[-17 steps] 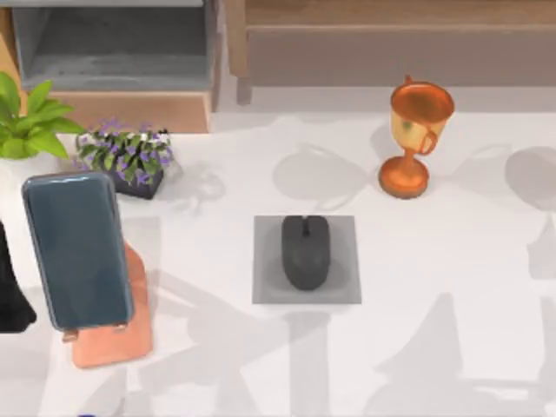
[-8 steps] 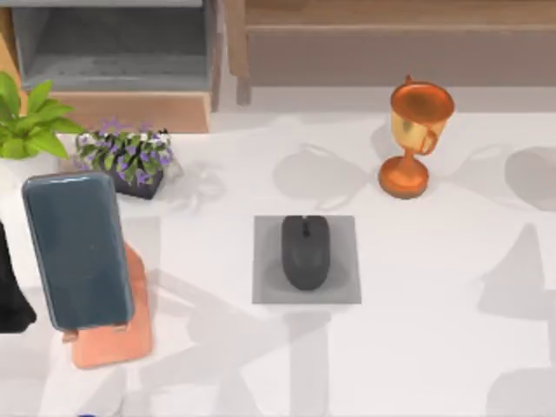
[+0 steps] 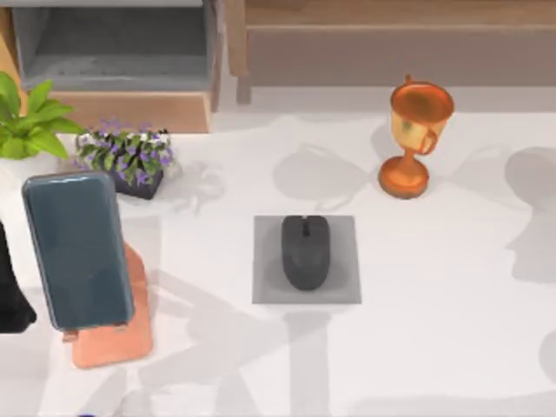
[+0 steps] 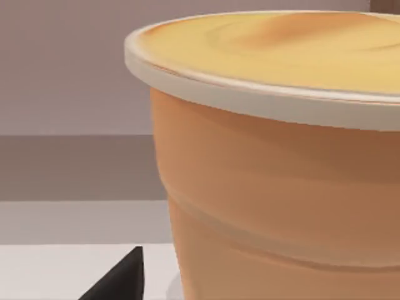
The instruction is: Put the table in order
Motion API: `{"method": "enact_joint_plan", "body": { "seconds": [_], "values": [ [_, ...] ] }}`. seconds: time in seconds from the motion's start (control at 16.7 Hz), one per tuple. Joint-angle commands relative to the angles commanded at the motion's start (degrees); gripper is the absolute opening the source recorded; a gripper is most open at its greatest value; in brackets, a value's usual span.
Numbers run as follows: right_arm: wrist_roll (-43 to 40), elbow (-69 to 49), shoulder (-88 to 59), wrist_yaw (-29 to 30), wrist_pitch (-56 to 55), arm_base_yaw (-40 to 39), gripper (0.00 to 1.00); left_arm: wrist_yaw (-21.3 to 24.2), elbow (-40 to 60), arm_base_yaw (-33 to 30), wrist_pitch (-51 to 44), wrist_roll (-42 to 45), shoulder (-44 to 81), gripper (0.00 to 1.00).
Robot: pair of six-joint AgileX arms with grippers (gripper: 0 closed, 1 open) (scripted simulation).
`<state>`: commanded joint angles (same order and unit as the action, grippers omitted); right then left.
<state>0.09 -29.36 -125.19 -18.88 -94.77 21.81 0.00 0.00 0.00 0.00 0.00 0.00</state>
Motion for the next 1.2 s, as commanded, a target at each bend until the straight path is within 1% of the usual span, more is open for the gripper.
{"method": "enact_joint_plan", "body": {
  "seconds": [0.12,0.48,0.9,1.14,1.2],
  "values": [
    [0.1,-1.1,-1.5,-0.4,-1.8,-0.2,1.00,0.0,0.0,0.0,0.0,0.0,0.0,1.00],
    [0.1,-1.1,-1.4,-0.3,-1.6,-0.2,1.00,0.0,0.0,0.0,0.0,0.0,0.0,1.00],
    [0.0,-7.6,-2.9,1.4,3.3,-2.0,1.00,0.0,0.0,0.0,0.0,0.0,0.0,1.00],
    [0.0,-7.9,-3.0,1.5,3.5,-2.1,1.00,0.0,0.0,0.0,0.0,0.0,0.0,1.00],
    [0.0,-7.9,-3.0,1.5,3.5,-2.1,0.92,0.0,0.0,0.0,0.0,0.0,0.0,1.00]
  ]
}}
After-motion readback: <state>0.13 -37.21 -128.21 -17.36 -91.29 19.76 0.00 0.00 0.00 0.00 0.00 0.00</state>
